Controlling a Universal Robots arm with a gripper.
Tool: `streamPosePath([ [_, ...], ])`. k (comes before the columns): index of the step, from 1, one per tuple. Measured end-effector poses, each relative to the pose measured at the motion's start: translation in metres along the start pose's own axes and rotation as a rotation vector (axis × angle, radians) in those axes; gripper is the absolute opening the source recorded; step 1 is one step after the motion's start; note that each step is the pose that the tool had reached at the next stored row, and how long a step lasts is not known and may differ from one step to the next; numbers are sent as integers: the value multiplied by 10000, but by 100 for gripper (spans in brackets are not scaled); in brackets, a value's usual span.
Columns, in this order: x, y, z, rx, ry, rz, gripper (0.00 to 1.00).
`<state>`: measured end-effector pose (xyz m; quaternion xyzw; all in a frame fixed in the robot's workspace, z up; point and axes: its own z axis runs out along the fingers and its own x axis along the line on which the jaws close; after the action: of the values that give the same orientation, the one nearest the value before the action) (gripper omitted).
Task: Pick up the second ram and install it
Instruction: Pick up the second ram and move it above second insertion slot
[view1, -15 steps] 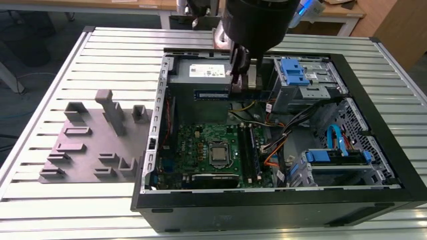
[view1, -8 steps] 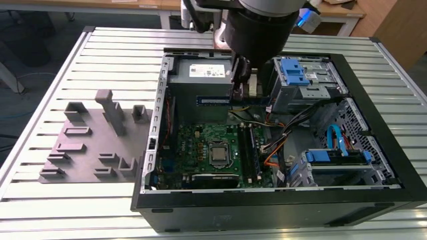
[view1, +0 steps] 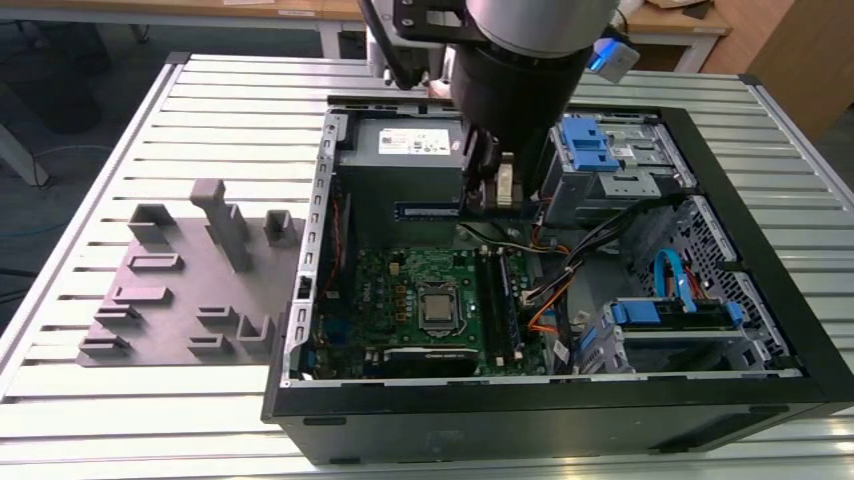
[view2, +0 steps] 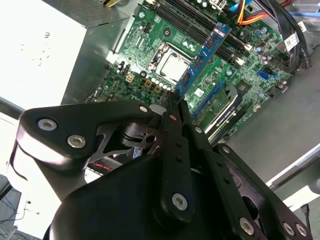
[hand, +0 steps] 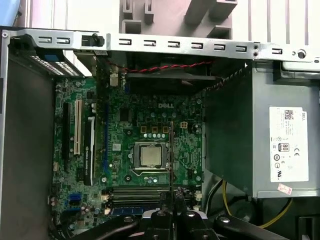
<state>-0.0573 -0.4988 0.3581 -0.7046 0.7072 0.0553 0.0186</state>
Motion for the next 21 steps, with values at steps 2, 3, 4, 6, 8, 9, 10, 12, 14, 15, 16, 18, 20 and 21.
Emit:
streamPosePath([
  [2,4,-5,36,-1,-1,1,11],
  [3,5,-8,54,-2,-1,1,11],
  [4,8,-11,73,-2,-1,1,11],
  [6,11,-16,108,-3,-1,1,11],
  [8,15,-22,144,-4,0,0,11],
  [9,17,-26,162,-5,-1,0,11],
  [10,19,-29,179,-6,0,1,11],
  [12,23,-36,217,-7,-1,1,11],
  [14,26,-43,252,-8,0,1,11],
  [15,28,-47,269,-9,0,2,11],
  [16,30,-50,287,-9,-1,1,11],
  [18,34,-58,323,-10,0,1,11],
  [20,38,-67,360,-11,0,1,11],
  [21,39,-72,378,-12,-1,1,11],
])
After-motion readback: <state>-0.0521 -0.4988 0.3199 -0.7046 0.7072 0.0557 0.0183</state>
